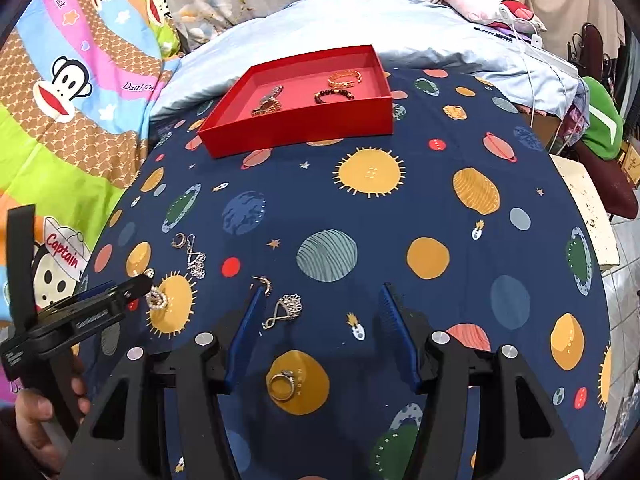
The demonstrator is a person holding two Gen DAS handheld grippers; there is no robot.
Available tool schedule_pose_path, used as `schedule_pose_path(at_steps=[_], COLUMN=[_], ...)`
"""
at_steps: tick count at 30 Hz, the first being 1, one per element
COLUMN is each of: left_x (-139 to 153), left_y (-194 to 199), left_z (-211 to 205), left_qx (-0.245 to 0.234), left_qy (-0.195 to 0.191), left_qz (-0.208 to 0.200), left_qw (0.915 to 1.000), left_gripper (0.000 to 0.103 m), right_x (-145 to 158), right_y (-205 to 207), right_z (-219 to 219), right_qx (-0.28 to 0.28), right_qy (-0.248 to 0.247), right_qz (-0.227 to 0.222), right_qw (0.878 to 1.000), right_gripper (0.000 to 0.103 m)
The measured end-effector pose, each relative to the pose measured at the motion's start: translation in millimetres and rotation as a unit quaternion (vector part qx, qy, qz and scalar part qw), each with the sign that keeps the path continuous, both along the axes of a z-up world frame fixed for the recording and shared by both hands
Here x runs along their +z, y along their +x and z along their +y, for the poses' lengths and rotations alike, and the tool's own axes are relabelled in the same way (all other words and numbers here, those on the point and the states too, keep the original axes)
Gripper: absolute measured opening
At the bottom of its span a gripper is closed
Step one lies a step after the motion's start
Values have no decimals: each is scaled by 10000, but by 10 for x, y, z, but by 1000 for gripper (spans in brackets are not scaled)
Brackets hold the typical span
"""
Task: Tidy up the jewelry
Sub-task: 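Grasp the pearl bracelet with the left gripper and lift it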
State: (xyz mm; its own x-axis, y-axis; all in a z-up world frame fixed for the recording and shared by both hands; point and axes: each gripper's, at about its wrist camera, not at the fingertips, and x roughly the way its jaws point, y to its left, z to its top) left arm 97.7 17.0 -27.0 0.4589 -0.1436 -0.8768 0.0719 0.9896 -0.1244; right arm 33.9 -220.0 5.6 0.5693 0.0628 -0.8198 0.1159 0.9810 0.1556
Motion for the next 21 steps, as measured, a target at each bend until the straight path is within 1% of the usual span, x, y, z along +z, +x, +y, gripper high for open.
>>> schedule_pose_path(at_steps=[6, 9, 11, 12, 14, 15, 17, 18, 20, 21], left_x=[-149, -149, -144, -142, -132, -128, -121, -115, -110, -108], left_y=[66, 32, 13, 5, -7, -13, -20, -22, -33, -38], left_z=[9, 34, 61, 69, 81, 81, 68, 53, 16, 5], left_qx=[133, 115, 114, 102, 69, 38, -53, -117, -227, -267], left_qy=[114, 177, 165, 171, 134, 108, 46, 17, 14, -7], left_qz=[203, 170, 172, 171, 171, 174, 174, 171, 170, 174], left_qw=[9996, 9996, 9997, 9997, 9997, 9998, 9998, 9998, 9996, 9995], left_gripper=[68, 63, 56, 54, 43, 41, 26, 22, 16, 16], right_x=[27, 31, 27, 25, 11, 6, -4, -10, -13, -15], right_y=[-22, -31, -37, -38, -40, -42, -46, -42, -46, -49], right_z=[25, 32, 39, 48, 56, 66, 87, 91, 101, 106], right_qx=[25, 23, 36, 47, 61, 76, 98, 106, 117, 122], right_qy=[-8, -4, -7, -2, 0, 3, -2, -3, -6, -4], right_qz=[-38, -26, -23, -19, -11, -4, 8, 12, 16, 20], right_qw=[10000, 10000, 10000, 10000, 10000, 10000, 10000, 9999, 9999, 9999], right_gripper=[58, 58, 58, 58, 58, 58, 58, 58, 58, 58])
